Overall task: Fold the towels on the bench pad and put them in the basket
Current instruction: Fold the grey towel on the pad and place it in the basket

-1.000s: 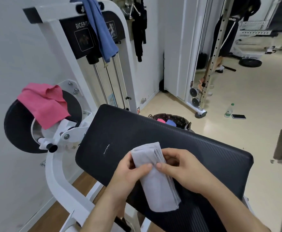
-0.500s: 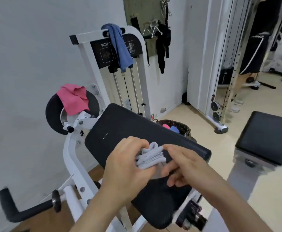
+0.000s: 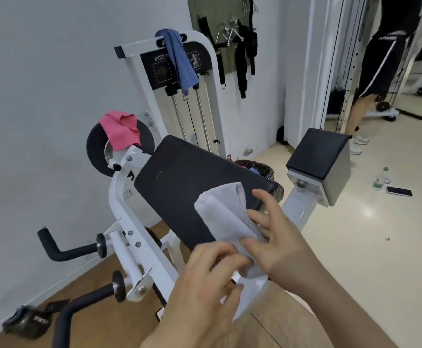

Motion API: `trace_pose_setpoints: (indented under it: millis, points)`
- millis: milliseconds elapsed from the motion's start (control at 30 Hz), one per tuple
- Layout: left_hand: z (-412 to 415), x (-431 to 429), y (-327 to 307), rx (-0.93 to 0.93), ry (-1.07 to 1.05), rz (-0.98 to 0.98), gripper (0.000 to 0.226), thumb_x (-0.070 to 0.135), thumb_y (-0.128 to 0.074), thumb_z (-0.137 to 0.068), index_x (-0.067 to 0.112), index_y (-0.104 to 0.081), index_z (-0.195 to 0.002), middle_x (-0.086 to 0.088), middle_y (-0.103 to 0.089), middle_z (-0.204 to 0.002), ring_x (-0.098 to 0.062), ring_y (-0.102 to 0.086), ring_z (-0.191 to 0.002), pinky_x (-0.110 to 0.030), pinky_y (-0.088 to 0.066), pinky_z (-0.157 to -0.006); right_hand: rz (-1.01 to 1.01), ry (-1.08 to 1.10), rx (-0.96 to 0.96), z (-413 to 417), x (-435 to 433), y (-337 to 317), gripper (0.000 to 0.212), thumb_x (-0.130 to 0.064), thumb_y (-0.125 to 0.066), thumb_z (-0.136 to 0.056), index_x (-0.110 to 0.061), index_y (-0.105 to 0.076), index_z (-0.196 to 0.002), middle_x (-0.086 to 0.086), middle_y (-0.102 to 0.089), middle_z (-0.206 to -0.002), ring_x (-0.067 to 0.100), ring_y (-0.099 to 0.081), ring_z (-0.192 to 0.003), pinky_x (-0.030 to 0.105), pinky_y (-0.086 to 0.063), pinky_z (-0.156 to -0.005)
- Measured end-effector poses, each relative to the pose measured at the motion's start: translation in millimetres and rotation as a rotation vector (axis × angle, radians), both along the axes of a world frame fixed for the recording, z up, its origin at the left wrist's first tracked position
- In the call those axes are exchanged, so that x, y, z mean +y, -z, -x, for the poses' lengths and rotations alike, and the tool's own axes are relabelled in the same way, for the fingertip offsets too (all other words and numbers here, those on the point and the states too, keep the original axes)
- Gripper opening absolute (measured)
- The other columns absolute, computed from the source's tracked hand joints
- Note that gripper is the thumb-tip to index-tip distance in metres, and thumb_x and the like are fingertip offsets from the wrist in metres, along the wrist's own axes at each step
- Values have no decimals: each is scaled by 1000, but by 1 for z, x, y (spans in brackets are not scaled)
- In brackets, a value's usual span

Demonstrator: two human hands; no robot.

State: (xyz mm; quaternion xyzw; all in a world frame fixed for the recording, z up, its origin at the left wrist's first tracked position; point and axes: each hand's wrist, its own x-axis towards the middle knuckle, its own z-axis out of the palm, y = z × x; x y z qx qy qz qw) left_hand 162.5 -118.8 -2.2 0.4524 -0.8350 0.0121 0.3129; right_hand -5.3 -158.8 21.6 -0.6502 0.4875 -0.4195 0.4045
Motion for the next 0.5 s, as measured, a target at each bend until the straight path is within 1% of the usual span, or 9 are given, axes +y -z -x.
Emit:
trace_pose_setpoints:
  millis: [33,100,200,267,300,367,400,433,500]
  points:
    - [-2,8,-4,76,-24,16,45,18,-74,-74,31,-57,-113,13,-48,-112,-6,-47,-105,-11,-38,-90,34,-28,47,3,8,-1,70,-9,-61,-86,-44,-30,-137,-30,-60,-114,-4,-59,-107,27,-48,-95]
    - [-6,21,-13,172,-112,95,45,29,-68,-79,27,-53,-122,8,-48,-115,-8,-46,-107,-12,-34,-95,100,-79,104,6,26,-3,64,-7,-57,-87,-41,-39,-137,-25,-62,-119,-1,-58,-111,28,-49,-94]
    - [-8,41,-23,231,-225,111,61,40,-67,-77,26,-44,-132,4,-40,-119,-15,-45,-107,-17,-39,-93,173,-74,199,10,55,-2,62,-6,-56,-85,-45,-46,-132,-22,-62,-119,0,-57,-109,29,-50,-91]
    - [-11,57,-28,254,-226,42,78,39,-75,-73,28,-37,-140,5,-38,-129,-12,-41,-116,-10,-33,-96,207,-86,258,11,77,-1,60,-4,-53,-83,-47,-50,-124,-23,-63,-115,1,-57,-106,25,-50,-88]
    - [-12,65,-32,253,-193,-35,86,38,-78,-71,31,-32,-144,10,-36,-135,-6,-37,-123,-6,-29,-99,223,-85,279,11,88,-2,59,-5,-51,-80,-46,-51,-122,-26,-62,-115,0,-58,-105,22,-49,-87]
    - [-13,81,-39,234,-108,-228,96,45,-78,-70,38,-22,-148,28,-32,-138,9,-31,-128,-4,-27,-100,281,-73,330,12,110,-2,62,-8,-47,-74,-45,-50,-123,-34,-61,-110,-4,-57,-105,14,-46,-87]
    - [-12,87,-41,201,-72,-285,96,51,-77,-69,40,-22,-147,33,-34,-133,12,-33,-125,-6,-33,-97,306,-71,347,13,120,-2,63,-9,-46,-72,-45,-48,-124,-36,-60,-110,-5,-57,-104,13,-46,-86]
    - [-9,92,-43,157,-47,-296,91,56,-75,-68,41,-28,-145,32,-40,-126,10,-39,-120,-11,-38,-94,332,-69,356,16,128,-3,64,-9,-46,-71,-44,-47,-124,-33,-60,-113,-2,-58,-103,17,-48,-85]
    - [2,102,-47,140,-26,-264,73,62,-70,-65,38,-50,-131,25,-51,-113,0,-50,-110,-21,-46,-86,377,-46,366,26,142,-3,60,-8,-47,-70,-42,-51,-119,-22,-63,-115,5,-61,-98,29,-53,-82]
